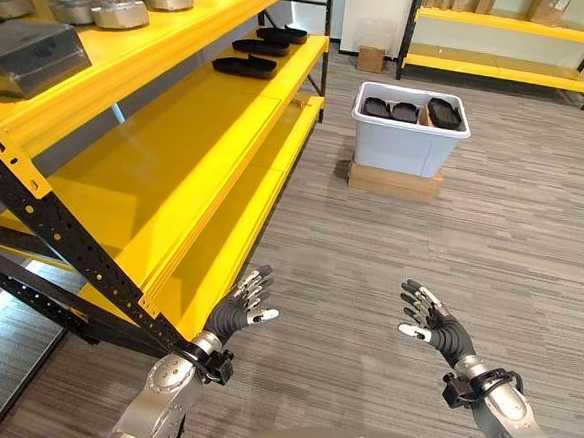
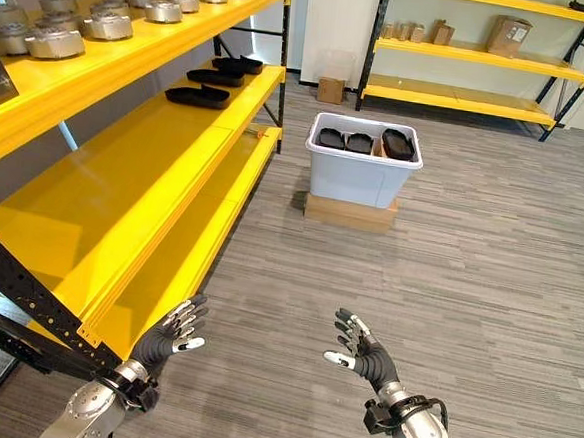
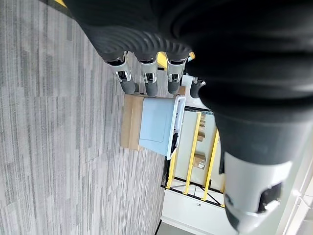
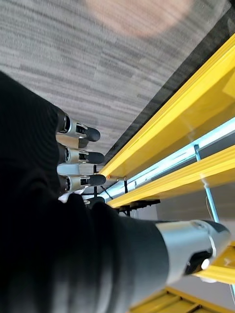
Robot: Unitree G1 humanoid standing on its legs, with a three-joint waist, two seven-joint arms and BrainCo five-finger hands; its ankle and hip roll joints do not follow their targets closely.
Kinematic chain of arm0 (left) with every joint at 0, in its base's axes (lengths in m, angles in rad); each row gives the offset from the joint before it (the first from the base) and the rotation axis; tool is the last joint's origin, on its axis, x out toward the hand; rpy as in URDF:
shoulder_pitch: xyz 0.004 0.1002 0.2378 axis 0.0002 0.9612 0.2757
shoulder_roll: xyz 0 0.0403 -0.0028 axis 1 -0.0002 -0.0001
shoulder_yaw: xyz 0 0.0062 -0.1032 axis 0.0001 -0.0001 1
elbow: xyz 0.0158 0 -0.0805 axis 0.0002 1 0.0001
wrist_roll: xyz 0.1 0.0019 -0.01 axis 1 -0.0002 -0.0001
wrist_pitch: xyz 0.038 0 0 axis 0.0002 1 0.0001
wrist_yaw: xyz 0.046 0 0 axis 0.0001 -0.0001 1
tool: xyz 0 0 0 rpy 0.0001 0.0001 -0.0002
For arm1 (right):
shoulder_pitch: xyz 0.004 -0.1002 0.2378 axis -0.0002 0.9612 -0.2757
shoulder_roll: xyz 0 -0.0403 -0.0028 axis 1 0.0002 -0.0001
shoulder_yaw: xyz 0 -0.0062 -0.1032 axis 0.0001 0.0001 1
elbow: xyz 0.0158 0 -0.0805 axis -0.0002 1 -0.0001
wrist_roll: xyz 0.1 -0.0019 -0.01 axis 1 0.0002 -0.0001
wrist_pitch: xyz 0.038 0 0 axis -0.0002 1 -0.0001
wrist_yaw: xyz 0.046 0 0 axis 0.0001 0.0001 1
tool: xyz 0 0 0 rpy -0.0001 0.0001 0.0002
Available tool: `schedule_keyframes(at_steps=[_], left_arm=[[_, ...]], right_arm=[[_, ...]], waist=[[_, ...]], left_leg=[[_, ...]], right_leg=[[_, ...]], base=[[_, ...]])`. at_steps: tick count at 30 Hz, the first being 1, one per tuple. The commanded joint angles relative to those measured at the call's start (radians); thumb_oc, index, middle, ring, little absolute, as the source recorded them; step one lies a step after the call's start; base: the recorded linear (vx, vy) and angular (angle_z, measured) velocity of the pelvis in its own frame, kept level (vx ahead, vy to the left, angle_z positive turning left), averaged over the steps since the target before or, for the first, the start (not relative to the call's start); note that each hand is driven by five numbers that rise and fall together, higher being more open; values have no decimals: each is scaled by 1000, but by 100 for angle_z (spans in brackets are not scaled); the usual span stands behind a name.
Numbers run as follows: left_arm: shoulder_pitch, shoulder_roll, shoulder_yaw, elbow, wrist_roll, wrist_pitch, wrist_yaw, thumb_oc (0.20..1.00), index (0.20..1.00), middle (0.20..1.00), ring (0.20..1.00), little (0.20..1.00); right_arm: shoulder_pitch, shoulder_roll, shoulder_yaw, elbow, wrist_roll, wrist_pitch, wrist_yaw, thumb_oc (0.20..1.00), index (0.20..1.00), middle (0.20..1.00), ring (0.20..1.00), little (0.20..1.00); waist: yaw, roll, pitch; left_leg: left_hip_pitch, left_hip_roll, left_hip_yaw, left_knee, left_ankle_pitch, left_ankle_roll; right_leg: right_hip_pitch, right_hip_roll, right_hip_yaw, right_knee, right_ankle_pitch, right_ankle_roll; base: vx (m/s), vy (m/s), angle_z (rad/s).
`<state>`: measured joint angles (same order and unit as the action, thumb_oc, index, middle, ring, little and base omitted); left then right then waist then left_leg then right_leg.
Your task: Move parts from the plastic box to the shelf.
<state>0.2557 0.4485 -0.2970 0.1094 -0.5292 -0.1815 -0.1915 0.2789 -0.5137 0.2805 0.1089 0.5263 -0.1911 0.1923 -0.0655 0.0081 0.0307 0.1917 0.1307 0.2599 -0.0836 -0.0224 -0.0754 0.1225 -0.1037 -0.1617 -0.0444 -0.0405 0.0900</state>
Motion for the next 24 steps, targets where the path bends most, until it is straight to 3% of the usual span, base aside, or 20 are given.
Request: schedule_keyframes(at_steps=[1,24], left_arm=[[-7,32,20,-29,5,-50,-6,1000,1000,1000,1000,1000],[-7,31,16,-39,-17,-50,-10,1000,1000,1000,1000,1000]], right_arm=[[-21,-3,-18,-38,29,-53,7,1000,1000,1000,1000,1000],[-28,-2,-6,-36,26,-50,2,1000,1000,1000,1000,1000]], waist=[[-8,-23,-26],[-6,-26,-21]], left_leg=[[-97,45,-8,30,58,-26],[-86,40,-8,29,50,-24]], right_leg=[[-15,-74,-61,-17,91,66],[-11,-82,-51,-18,95,70]], base=[[0,0,0],[0,0,0]])
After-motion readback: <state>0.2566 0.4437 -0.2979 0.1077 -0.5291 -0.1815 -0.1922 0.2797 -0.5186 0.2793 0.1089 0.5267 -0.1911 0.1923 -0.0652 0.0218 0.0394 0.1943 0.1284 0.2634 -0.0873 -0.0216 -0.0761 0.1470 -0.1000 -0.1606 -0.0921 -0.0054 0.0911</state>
